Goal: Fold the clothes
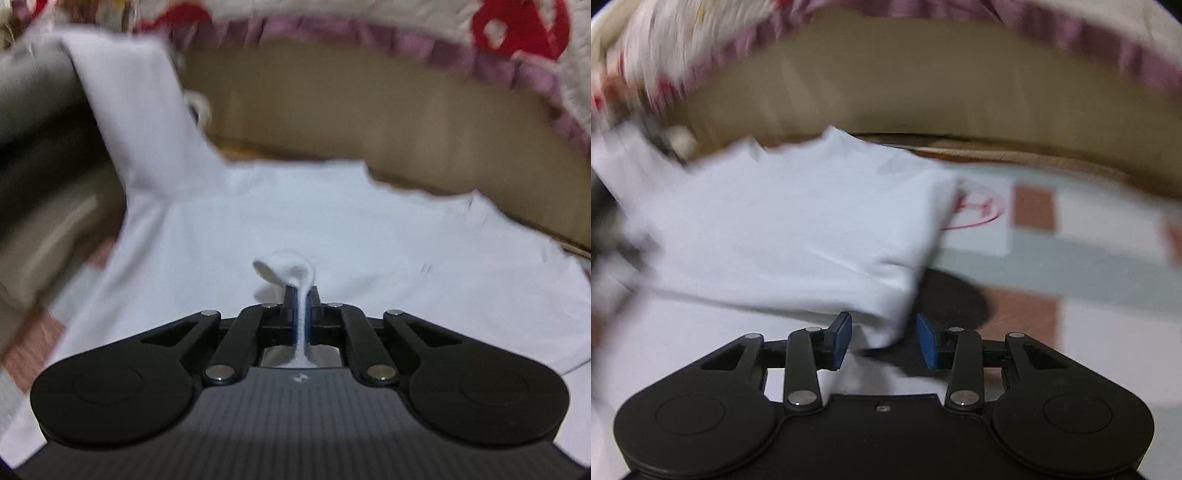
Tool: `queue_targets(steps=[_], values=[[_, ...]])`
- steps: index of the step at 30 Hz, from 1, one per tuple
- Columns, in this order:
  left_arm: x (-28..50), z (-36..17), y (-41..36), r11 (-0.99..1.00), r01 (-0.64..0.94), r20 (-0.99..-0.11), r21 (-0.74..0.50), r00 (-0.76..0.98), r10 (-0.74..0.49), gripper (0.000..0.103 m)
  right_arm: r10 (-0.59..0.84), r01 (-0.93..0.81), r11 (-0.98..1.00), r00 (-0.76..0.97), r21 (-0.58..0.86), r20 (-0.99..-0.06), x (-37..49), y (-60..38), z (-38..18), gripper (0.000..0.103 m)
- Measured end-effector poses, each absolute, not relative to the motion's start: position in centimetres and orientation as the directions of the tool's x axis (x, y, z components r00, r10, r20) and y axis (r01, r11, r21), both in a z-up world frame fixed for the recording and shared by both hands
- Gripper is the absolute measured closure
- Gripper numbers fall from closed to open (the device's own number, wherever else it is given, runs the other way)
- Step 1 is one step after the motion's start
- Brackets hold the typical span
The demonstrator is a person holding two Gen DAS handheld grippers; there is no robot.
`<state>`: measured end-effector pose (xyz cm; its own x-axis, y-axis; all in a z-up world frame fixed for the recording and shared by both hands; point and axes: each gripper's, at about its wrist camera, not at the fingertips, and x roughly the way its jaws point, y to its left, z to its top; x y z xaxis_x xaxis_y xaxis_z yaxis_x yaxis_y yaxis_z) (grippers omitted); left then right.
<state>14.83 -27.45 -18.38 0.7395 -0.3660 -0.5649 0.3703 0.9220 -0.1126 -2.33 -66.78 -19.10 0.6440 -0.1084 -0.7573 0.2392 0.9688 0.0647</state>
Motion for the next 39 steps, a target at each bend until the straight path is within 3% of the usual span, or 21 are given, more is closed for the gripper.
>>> queue_targets(steps=[3,7,10,16,21,26,28,31,34,39], values=[[13.0,-16.6,-25.6,0.945,0.289,-0.485,-0.151,0.812,-0.326,0.1,-0.14,0.213,0.977,0.66,0.005,-0.738,-2.0,-65.5,-19.0,0.066],[12.2,-17.3,-23.1,0.966,0.169,-0.52,-0.196,0.817,-0.248,0.1,-0.099,0.269,0.956,0.676,0.119,-0.73,-1.9,-66.1,-19.6,0.066],[11.6,-18.5,-22.2,0.966,0.132,-0.582,-0.222,0.777,-0.239,0.1,-0.128,0.272,0.959,0.671,0.082,-0.731,-1.8,-65.9,-20.3,0.065],[9.5,-16.7,-22.4,0.988,0.091,-0.542,-0.126,0.828,-0.145,0.1,-0.189,0.265,0.964,0.665,-0.008,-0.722,-1.9,-64.9,-20.0,0.064],[10.3,-15.8,-19.9,0.94,0.073,-0.55,-0.333,0.795,-0.257,0.1,-0.18,0.296,0.954,0.68,0.041,-0.711,-2.0,-65.4,-20.3,0.054],[8.6,-12.2,-20.1,0.955,0.134,-0.504,-0.265,0.825,-0.256,0.1,-0.142,0.25,0.966,0.737,0.071,-0.661,-2.1,-64.8,-21.2,0.056],[8.0,-11.6,-19.3,0.95,0.114,-0.517,-0.29,0.817,-0.256,0.1,-0.158,0.276,0.958,0.737,0.079,-0.657,-2.4,-65.2,-21.0,0.066],[8.6,-13.2,-18.7,0.951,0.085,-0.576,-0.299,0.778,-0.25,0.1,-0.162,0.313,0.942,0.737,0.119,-0.656,-2.7,-65.9,-20.9,0.07],[10.3,-16.3,-20.1,0.977,0.082,-0.676,-0.199,0.71,-0.197,0.1,-0.18,0.322,0.942,0.723,0.094,-0.667,-2.6,-65.4,-20.9,0.07],[10.5,-17.6,-20.9,0.983,0.099,-0.697,-0.152,0.694,-0.178,0.1,-0.173,0.301,0.952,0.663,0.047,-0.728,-2.3,-65.5,-19.9,0.063]])
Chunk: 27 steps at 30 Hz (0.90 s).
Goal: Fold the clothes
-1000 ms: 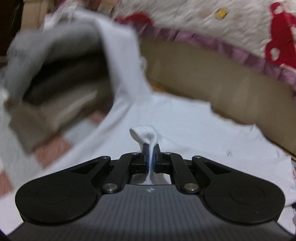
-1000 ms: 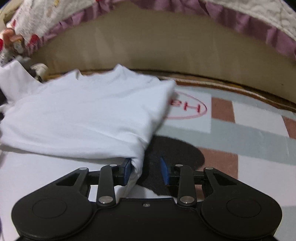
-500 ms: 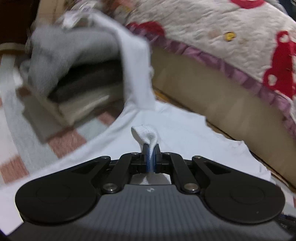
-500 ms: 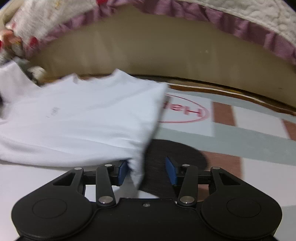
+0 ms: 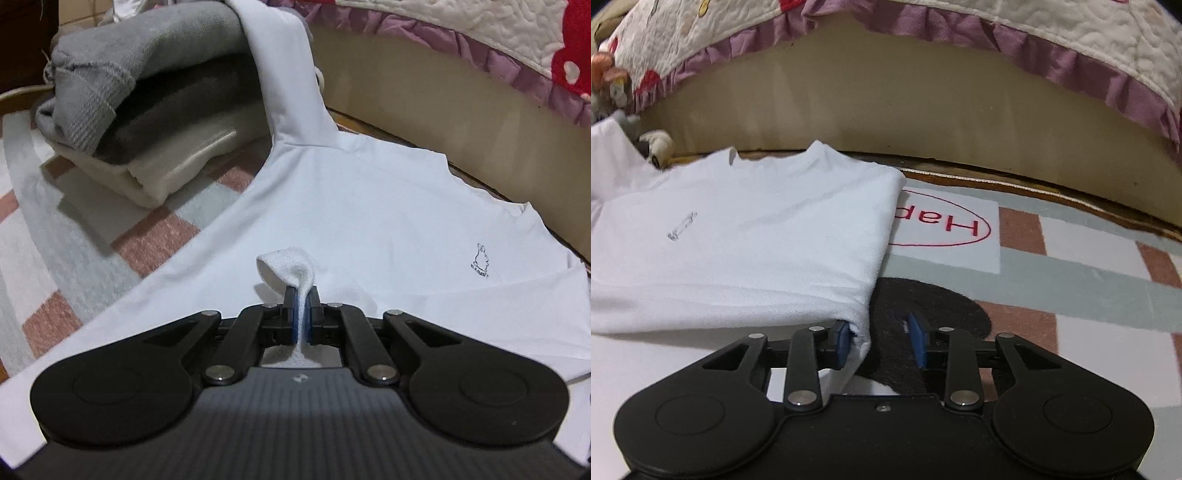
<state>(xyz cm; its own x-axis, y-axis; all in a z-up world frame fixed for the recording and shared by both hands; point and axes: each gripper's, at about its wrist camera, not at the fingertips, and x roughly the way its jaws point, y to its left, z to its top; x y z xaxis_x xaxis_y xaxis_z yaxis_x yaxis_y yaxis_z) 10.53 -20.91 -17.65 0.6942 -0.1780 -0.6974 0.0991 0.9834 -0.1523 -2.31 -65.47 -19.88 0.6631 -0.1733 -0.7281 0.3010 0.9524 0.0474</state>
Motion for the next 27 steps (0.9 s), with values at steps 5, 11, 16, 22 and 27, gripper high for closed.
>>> queue_targets(steps=[5,11,16,22,27], values=[[10.4,-17.3,-20.4,0.976,0.1,-0.693,-0.195,0.69,-0.209,0.1,-0.054,0.222,0.966,0.667,0.129,-0.743,-4.1,-67.2,-15.4,0.058],[10.2,-18.0,-20.4,0.968,0.088,-0.692,-0.235,0.684,-0.23,0.1,0.014,0.179,0.941,0.829,0.288,-0.56,-0.7,-69.5,-14.3,0.057],[11.0,-18.3,-20.0,0.959,0.115,-0.695,-0.26,0.667,-0.269,0.1,0.003,-0.071,0.994,0.767,-0.08,-0.642,6.9,-65.0,-17.3,0.057],[11.2,-18.7,-19.2,0.939,0.152,-0.681,-0.309,0.654,-0.33,0.1,0.079,-0.426,0.837,0.714,-0.342,-0.696,11.2,-63.7,-20.1,0.025],[11.3,-19.1,-18.8,0.935,0.147,-0.676,-0.323,0.656,-0.336,0.1,0.199,-0.431,0.899,0.556,-0.075,-0.807,14.5,-67.5,-19.6,0.021]])
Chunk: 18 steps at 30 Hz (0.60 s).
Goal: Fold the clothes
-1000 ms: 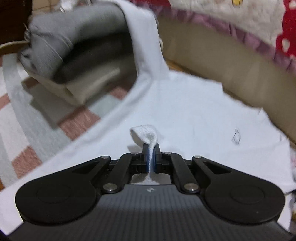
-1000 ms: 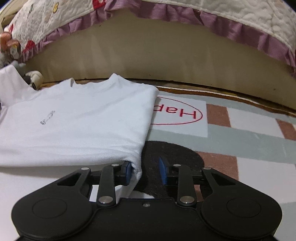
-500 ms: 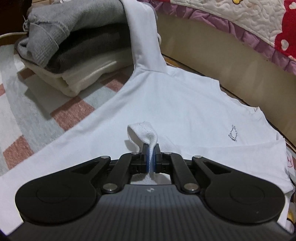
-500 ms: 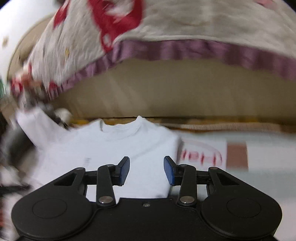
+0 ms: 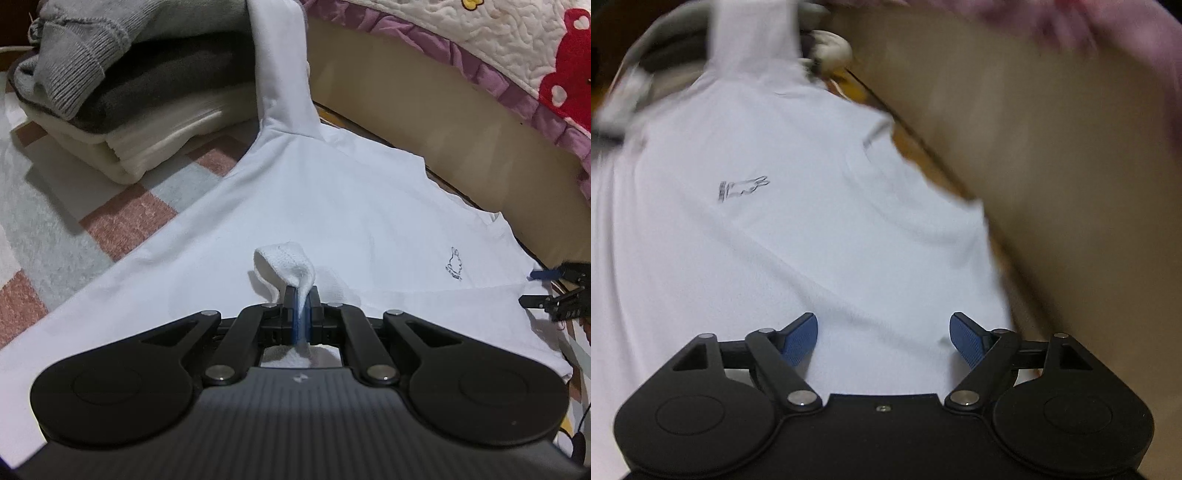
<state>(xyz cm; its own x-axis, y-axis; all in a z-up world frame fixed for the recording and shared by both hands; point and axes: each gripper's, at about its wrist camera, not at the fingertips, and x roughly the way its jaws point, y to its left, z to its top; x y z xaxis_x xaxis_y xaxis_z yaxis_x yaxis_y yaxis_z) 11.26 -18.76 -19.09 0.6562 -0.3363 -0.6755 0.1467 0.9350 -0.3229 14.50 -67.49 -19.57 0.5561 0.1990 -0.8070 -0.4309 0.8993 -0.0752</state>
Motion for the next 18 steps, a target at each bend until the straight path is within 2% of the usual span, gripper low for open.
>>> queue_targets(steps=[2,3,4,6,10,15,18], values=[[11.3,-19.4,-18.5,0.936,0.138,-0.68,-0.323,0.655,-0.331,0.1,0.249,-0.395,0.918,0.51,0.032,-0.823,15.2,-68.6,-19.8,0.021],[11.3,-19.3,-18.4,0.936,0.146,-0.679,-0.321,0.653,-0.335,0.1,0.263,-0.394,0.918,0.502,0.053,-0.824,15.2,-68.8,-19.9,0.025],[11.3,-19.1,-18.6,0.936,0.168,-0.677,-0.309,0.652,-0.341,0.1,0.278,-0.402,0.914,0.502,0.064,-0.819,14.9,-68.7,-19.8,0.053],[11.0,-18.3,-19.2,0.939,0.221,-0.662,-0.263,0.667,-0.342,0.1,0.324,-0.344,0.926,0.518,0.154,-0.791,14.6,-69.5,-19.3,0.1],[11.5,-16.0,-20.0,0.926,0.266,-0.593,-0.268,0.711,-0.376,0.1,0.293,-0.293,0.947,0.624,0.131,-0.724,12.0,-70.2,-18.7,0.101],[13.9,-11.8,-21.8,0.918,0.356,-0.494,-0.176,0.775,-0.395,0.1,0.24,-0.166,0.97,0.756,0.176,-0.609,10.0,-73.1,-17.9,0.101],[17.4,-11.5,-24.0,0.894,0.418,-0.485,-0.161,0.755,-0.441,0.1,0.199,-0.074,0.968,0.803,0.238,-0.562,10.2,-75.3,-17.8,0.101]])
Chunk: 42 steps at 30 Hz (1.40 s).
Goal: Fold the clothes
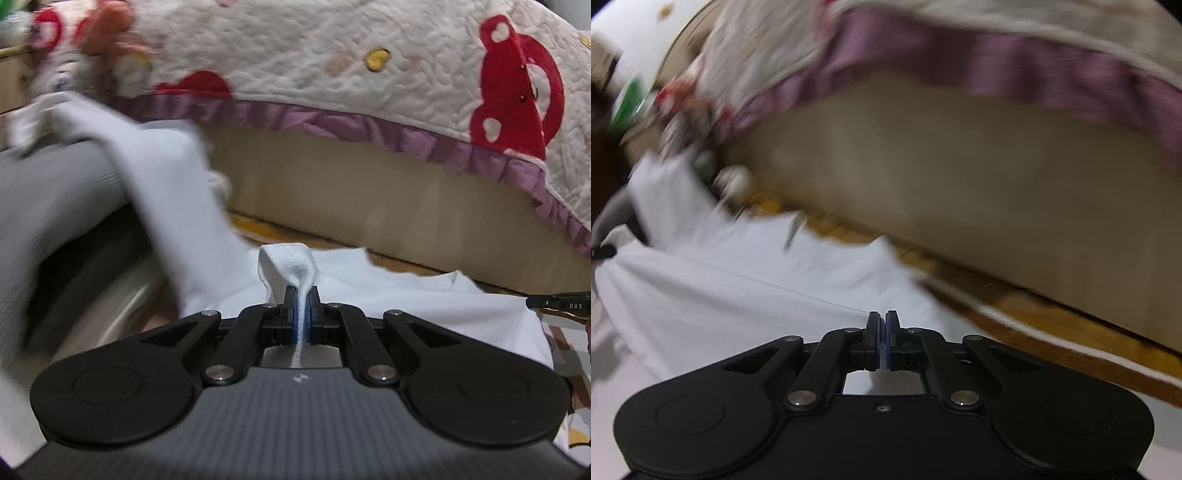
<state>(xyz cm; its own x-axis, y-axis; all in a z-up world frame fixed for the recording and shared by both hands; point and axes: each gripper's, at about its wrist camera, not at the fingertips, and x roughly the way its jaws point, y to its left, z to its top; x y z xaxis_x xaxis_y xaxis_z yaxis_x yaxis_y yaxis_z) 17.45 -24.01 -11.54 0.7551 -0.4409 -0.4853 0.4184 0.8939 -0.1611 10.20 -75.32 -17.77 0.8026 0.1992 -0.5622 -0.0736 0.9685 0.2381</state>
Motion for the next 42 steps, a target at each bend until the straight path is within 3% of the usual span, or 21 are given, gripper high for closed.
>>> queue_targets(steps=[4,6,9,12,13,15,19,21,24,25,27,29,31,34,37,42], values=[[23.0,-14.8,-28.1,0.9,0.43,-0.541,-0.074,0.741,-0.398,0.1,0.086,0.101,0.957,0.796,0.271,-0.599,11.0,-76.8,-19.0,0.1],[25.4,-16.8,-29.5,0.901,0.431,-0.589,-0.048,0.717,-0.374,0.099,-0.023,0.213,0.953,0.761,0.216,-0.649,11.3,-76.5,-19.7,0.09],[27.6,-18.8,-29.8,0.91,0.402,-0.655,-0.105,0.66,-0.367,0.099,-0.072,0.309,0.907,0.781,0.285,-0.62,9.0,-75.5,-18.6,0.087],[27.8,-19.1,-29.2,0.908,0.395,-0.632,-0.143,0.669,-0.391,0.098,0.004,0.248,0.889,0.836,0.384,-0.549,5.3,-72.3,-16.8,0.048],[27.6,-19.1,-29.1,0.914,0.388,-0.619,-0.118,0.691,-0.374,0.097,0.018,0.219,0.904,0.839,0.366,-0.544,4.4,-70.8,-16.6,0.044],[26.9,-18.7,-29.6,0.924,0.382,-0.585,-0.03,0.743,-0.326,0.096,0.049,0.16,0.931,0.836,0.327,-0.546,2.8,-68.1,-16.5,0.044],[25.0,-17.3,-31.2,0.933,0.321,-0.491,0.163,0.846,-0.206,0.083,0.067,0.126,0.956,0.784,0.265,-0.618,3.6,-65.4,-17.6,0.044],[24.6,-16.2,-30.0,0.956,0.284,-0.506,0.071,0.836,-0.211,0.078,0.046,0.139,0.965,0.745,0.222,-0.666,4.0,-64.3,-18.4,0.044],[24.6,-16.5,-27.9,0.94,0.287,-0.616,-0.184,0.712,-0.338,0.069,0.021,0.21,0.955,0.659,0.21,-0.752,3.8,-63.5,-19.4,0.044],[24.4,-17.2,-27.8,0.942,0.284,-0.646,-0.178,0.688,-0.33,0.064,0.029,0.261,0.928,0.659,0.265,-0.752,3.3,-63.8,-19.4,0.044],[24.0,-18.4,-27.8,0.948,0.279,-0.701,-0.152,0.646,-0.302,0.063,0.06,0.337,0.868,0.659,0.365,-0.75,2.6,-64.7,-19.5,0.044],[23.4,-19.1,-28.1,0.958,0.286,-0.702,-0.016,0.679,-0.215,0.066,0.072,0.382,0.821,0.668,0.424,-0.74,1.8,-65.3,-19.7,0.045],[23.0,-19.6,-28.1,0.956,0.283,-0.685,0.082,0.713,-0.152,0.064,0.069,0.362,0.837,0.674,0.41,-0.736,1.5,-65.0,-19.7,0.047],[23.2,-19.5,-28.3,0.96,0.253,-0.698,0.121,0.709,-0.099,0.061,0.025,0.306,0.91,0.633,0.28,-0.774,2.2,-63.7,-19.2,0.048],[23.4,-18.1,-29.0,0.948,0.247,-0.687,0.199,0.726,-0.044,0.064,-0.028,0.255,0.952,0.62,0.168,-0.784,2.4,-62.6,-18.6,0.048],[22.6,-11.4,-26.1,0.958,0.24,-0.548,0.156,0.828,-0.119,0.061,-0.036,0.24,0.952,0.707,0.191,-0.706,2.2,-63.8,-17.5,0.044]])
